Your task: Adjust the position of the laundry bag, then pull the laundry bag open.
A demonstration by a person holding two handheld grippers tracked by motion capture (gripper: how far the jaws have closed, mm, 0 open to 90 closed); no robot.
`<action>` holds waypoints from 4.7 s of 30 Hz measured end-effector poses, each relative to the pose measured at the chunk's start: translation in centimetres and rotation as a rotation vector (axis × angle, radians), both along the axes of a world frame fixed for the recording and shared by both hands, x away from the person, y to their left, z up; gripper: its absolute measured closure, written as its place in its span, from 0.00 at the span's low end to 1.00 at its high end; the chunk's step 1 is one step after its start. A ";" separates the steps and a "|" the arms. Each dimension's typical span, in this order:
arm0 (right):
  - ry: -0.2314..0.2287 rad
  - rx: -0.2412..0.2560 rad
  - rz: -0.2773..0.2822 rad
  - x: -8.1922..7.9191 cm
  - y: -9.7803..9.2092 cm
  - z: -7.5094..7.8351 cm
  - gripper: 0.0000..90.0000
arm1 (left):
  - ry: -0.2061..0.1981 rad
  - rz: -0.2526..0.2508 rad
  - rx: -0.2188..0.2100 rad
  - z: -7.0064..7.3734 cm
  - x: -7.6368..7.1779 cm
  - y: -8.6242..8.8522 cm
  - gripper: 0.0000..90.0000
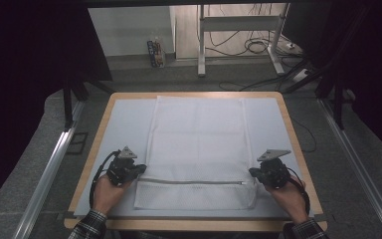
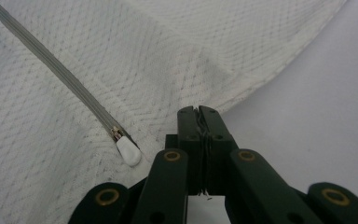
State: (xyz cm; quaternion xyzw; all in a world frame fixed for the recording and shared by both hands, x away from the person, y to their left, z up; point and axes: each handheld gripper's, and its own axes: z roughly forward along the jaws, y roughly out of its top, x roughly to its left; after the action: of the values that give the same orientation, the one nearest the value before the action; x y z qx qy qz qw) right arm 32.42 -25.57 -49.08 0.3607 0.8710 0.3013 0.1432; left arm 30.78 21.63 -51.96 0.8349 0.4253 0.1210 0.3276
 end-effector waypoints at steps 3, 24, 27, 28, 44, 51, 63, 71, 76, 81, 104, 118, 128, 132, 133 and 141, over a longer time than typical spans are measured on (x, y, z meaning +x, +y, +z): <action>-0.019 -0.005 0.002 0.0 -0.1 0.1 0.90 | -0.020 0.013 0.000 0.1 0.0 0.0 0.88; -0.089 0.028 0.013 -0.9 -0.6 0.0 0.29 | -0.091 0.001 -0.040 0.1 -2.4 -0.3 0.28; -0.090 0.040 0.021 -1.0 -0.6 -0.1 0.24 | -0.086 -0.005 -0.038 0.0 -2.8 -0.4 0.23; -0.087 0.042 0.020 -1.1 -0.6 0.0 0.23 | -0.091 -0.005 -0.032 0.0 -2.9 -0.4 0.20; -0.067 0.046 0.061 -2.1 -0.8 -0.6 0.07 | -0.074 0.000 0.024 -0.2 -4.5 -0.2 0.03; -0.062 0.054 0.071 -2.1 -0.9 -0.8 0.03 | -0.097 -0.012 0.043 -0.5 -4.4 -0.2 0.02; -0.036 0.098 0.085 -2.1 -1.1 -0.8 0.00 | -0.097 -0.023 0.016 -0.7 -4.3 -0.1 0.01; 0.015 0.042 0.106 -2.4 -0.7 -1.4 0.00 | -0.114 -0.047 0.034 -0.8 -4.4 -0.4 0.01; 0.017 0.003 0.094 -2.6 -0.2 -1.8 0.00 | -0.107 -0.061 0.048 -0.9 -4.3 -0.6 0.01; 0.003 -0.028 0.043 -2.3 -0.1 -2.2 0.11 | -0.102 -0.072 0.065 -1.1 -4.3 -0.9 0.02; 0.049 -0.014 0.081 -2.6 -0.5 -2.1 0.89 | -0.099 -0.106 0.111 -1.3 -4.3 -1.8 0.03; -0.034 0.040 0.070 -3.0 -0.9 -0.6 0.91 | -0.063 -0.142 0.028 0.0 -3.8 -4.1 0.04; -0.079 0.060 0.091 -3.4 -0.9 0.0 0.91 | -0.066 -0.233 -0.043 1.2 -1.7 -9.0 0.08; -0.092 0.073 0.091 -3.5 -1.0 0.2 0.91 | -0.074 -0.268 -0.059 1.7 -0.6 -11.0 0.09; -0.097 0.075 0.091 -3.5 -1.0 0.3 0.91 | -0.081 -0.278 -0.058 1.9 -0.3 -11.6 0.09; -0.116 0.078 0.097 -3.7 -1.0 0.5 0.91 | -0.120 -0.357 -0.089 2.8 1.7 -16.5 0.07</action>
State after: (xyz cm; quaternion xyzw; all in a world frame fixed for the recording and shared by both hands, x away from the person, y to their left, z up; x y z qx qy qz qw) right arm 28.70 -26.57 -48.53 0.3054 0.8652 0.3621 0.1644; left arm 32.45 5.09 -49.15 0.8731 0.2553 0.0915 0.4052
